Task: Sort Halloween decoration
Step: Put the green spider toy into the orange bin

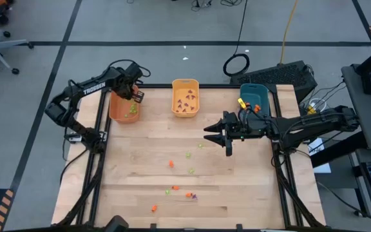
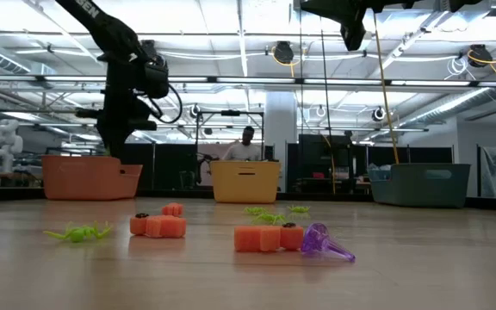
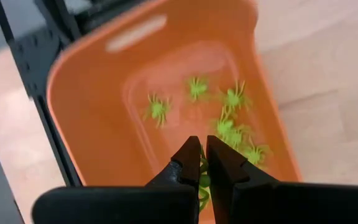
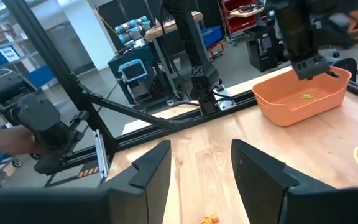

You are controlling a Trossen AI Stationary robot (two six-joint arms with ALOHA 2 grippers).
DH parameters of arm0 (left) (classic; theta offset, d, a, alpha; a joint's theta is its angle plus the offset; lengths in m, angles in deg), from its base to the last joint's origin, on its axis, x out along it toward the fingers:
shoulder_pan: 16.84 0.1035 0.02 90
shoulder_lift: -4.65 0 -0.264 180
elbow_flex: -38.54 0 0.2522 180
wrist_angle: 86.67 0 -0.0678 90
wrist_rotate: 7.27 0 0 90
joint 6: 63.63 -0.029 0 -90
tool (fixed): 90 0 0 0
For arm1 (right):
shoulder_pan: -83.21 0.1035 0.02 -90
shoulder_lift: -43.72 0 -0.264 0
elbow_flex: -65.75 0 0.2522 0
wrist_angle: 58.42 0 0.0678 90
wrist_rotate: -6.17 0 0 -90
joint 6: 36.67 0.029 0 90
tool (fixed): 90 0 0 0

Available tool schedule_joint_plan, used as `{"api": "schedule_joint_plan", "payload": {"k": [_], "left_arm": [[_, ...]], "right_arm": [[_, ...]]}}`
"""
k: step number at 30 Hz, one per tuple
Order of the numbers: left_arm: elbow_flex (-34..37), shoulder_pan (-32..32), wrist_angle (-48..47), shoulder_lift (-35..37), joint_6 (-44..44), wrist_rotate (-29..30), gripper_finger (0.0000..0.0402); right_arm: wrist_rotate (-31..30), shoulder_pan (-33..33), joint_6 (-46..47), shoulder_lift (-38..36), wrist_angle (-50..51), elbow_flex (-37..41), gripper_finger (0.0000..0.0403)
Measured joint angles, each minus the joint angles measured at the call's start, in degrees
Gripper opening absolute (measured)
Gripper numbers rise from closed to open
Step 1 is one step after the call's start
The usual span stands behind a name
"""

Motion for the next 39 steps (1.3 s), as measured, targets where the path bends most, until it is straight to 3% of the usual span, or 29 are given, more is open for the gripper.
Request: {"api": "schedule_joint_plan", "payload": {"k": [12,22,26,33,39], "left_arm": [[14.3,-1.5,9.1,9.4,6.4,0.2,0.0012],[19.1,-1.1,13.8,9.7,10.8,4.5,0.0022],[19.6,-1.1,14.4,9.7,11.0,4.6,0.0051],[19.6,-1.1,15.0,9.7,10.9,4.4,0.0136],[18.2,-1.2,14.2,12.6,9.6,-4.0,0.0185]], "right_arm": [[-0.2,-0.8,-3.6,0.0,0.0,0.0,0.0155],[-0.2,-2.0,-3.6,0.0,-0.1,0.0,0.0155],[-0.2,-2.0,-2.6,0.0,0.0,0.0,0.0155],[-0.2,-2.0,-2.1,0.0,0.0,0.0,0.0155],[-0.1,-2.0,-2.1,0.0,0.0,0.0,0.0155]]}}
